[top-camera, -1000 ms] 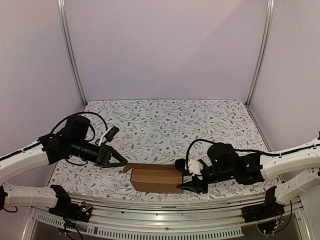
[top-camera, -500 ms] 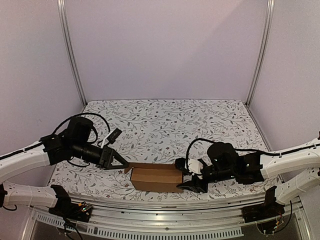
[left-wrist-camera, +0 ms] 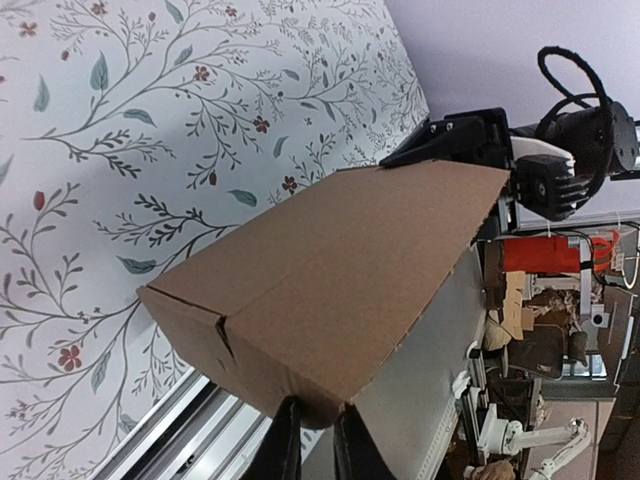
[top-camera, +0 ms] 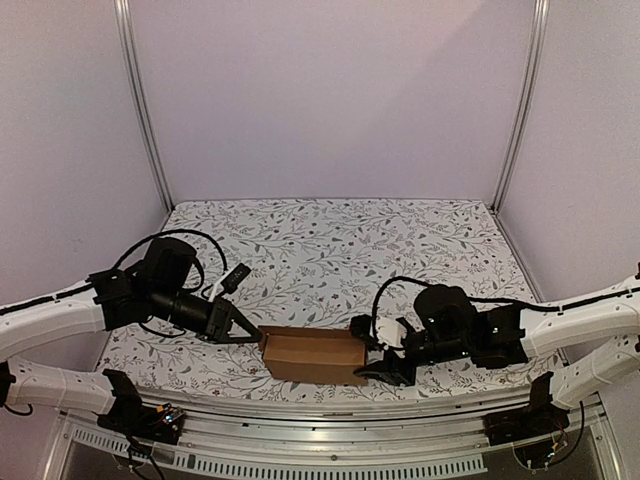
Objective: Fold the paper box
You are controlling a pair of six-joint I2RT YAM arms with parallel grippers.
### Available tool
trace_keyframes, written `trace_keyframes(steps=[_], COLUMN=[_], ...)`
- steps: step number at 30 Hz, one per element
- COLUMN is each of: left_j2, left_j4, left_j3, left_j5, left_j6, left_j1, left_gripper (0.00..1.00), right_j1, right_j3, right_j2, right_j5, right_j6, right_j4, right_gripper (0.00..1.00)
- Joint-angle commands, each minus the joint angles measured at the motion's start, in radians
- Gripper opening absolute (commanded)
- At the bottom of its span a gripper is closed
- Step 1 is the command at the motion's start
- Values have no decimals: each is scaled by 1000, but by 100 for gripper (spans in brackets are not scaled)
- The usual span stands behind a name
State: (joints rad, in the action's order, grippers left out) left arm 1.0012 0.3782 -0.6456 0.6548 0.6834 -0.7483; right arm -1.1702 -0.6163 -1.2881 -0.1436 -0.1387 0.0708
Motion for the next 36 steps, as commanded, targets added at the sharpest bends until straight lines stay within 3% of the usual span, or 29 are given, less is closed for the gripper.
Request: trace_keyframes(steps=[1,36], left_j2=[15,54], left_j4=[-18,52], left_j3=[-21,-36], left_j5=[-15,-76], left_j6=[-4,-57], left_j1=[-22,-34], left_gripper=[9,1], right_j1=[8,7], right_j3=[-30,-28], right_j2=[-7,-22], right_j5=[9,2], right_j6=[15,24], right_j4=[12,18], right_gripper=[42,41])
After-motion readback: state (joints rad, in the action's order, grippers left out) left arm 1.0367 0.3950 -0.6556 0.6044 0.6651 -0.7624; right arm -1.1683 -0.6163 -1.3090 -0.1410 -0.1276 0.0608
